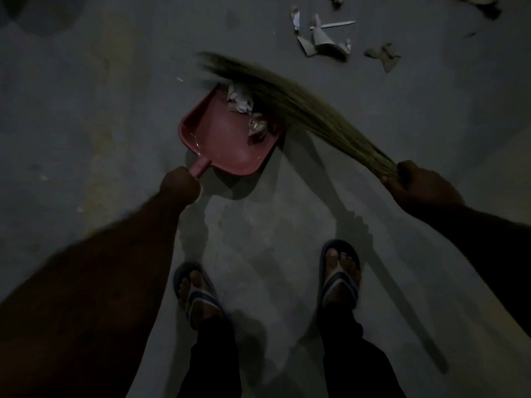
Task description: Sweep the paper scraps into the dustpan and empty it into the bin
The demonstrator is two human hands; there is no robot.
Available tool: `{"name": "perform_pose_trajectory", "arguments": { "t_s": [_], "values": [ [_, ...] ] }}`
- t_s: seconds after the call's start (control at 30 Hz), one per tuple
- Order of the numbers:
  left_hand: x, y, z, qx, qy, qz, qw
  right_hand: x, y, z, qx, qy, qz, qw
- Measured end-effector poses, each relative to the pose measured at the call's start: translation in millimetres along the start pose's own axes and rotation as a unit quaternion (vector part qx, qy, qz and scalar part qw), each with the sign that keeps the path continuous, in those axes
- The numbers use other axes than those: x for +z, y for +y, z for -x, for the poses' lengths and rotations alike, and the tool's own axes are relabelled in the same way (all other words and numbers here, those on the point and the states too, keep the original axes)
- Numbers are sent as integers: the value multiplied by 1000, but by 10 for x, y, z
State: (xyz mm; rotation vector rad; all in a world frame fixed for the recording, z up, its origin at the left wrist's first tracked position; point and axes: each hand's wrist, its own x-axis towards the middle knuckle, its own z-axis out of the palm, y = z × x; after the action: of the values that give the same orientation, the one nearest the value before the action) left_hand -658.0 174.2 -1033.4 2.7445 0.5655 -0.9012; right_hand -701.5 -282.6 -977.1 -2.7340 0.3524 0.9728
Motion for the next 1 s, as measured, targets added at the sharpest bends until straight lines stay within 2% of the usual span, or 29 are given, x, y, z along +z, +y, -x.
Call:
{"name": "perform_pose_trajectory", "arguments": {
  "t_s": [0.17, 0.37, 0.53, 0.83, 1.0],
  "values": [
    [89, -19, 60, 13, -1, -15, 1000, 38, -108, -28, 4, -23, 0, 1000],
    [29, -36, 54, 51, 22, 19, 998, 204, -256, 105, -66, -90, 46, 993],
    [-25, -73, 63, 36, 25, 31, 999, 243, -127, 305, -81, -41, 57, 994],
    [10, -193, 106, 40, 19, 53, 998, 50, -256, 239, -58, 69, -22, 996],
    [39, -231, 115, 47, 40, 25, 998, -34, -674, -158, -30, 47, -44, 997]
  ]
}}
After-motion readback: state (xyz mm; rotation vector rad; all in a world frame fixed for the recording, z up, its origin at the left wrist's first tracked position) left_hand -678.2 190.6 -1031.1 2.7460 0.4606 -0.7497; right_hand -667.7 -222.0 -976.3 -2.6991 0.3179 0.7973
